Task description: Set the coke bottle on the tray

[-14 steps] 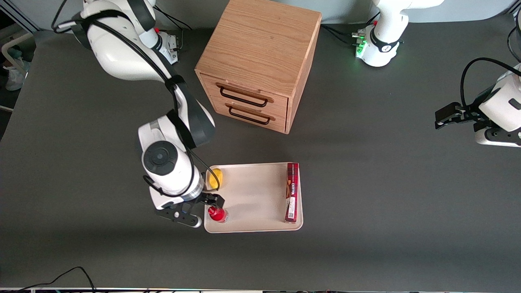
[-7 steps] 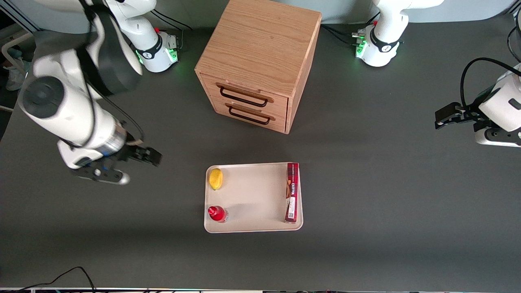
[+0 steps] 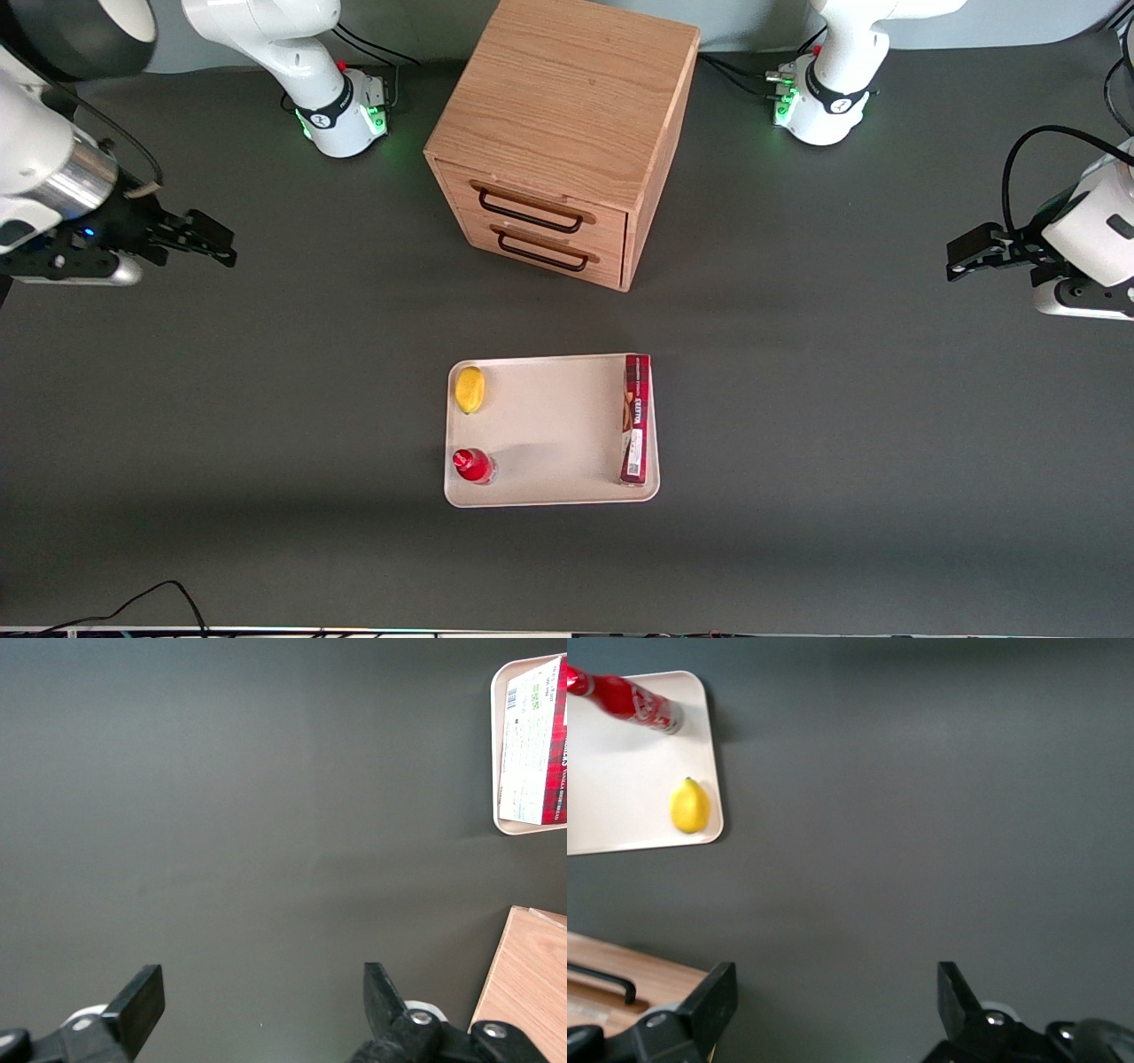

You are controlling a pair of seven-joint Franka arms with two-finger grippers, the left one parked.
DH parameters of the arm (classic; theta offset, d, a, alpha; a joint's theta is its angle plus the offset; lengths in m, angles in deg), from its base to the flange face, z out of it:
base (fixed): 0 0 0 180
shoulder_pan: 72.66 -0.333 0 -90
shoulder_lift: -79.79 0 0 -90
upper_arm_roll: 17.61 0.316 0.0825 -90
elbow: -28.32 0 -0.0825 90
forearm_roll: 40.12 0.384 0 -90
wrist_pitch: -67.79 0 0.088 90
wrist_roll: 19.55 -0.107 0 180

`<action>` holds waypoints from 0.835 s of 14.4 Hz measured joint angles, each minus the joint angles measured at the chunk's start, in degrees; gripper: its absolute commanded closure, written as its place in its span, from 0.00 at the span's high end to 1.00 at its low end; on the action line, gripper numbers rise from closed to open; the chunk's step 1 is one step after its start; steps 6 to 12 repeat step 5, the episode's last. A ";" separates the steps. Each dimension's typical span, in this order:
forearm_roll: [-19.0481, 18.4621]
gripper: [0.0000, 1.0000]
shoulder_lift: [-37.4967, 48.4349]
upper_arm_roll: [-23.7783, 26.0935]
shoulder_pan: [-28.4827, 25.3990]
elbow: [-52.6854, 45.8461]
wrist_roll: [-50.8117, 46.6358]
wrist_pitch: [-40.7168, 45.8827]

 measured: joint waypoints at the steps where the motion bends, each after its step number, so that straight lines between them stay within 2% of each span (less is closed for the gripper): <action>1: 0.68 1.00 1.25 -0.01 1.76 0.54 2.10 0.73; 3: 1.07 1.00 2.42 -0.01 3.22 1.02 3.57 1.46; 12: 1.09 1.00 2.45 0.30 3.16 1.10 3.57 1.48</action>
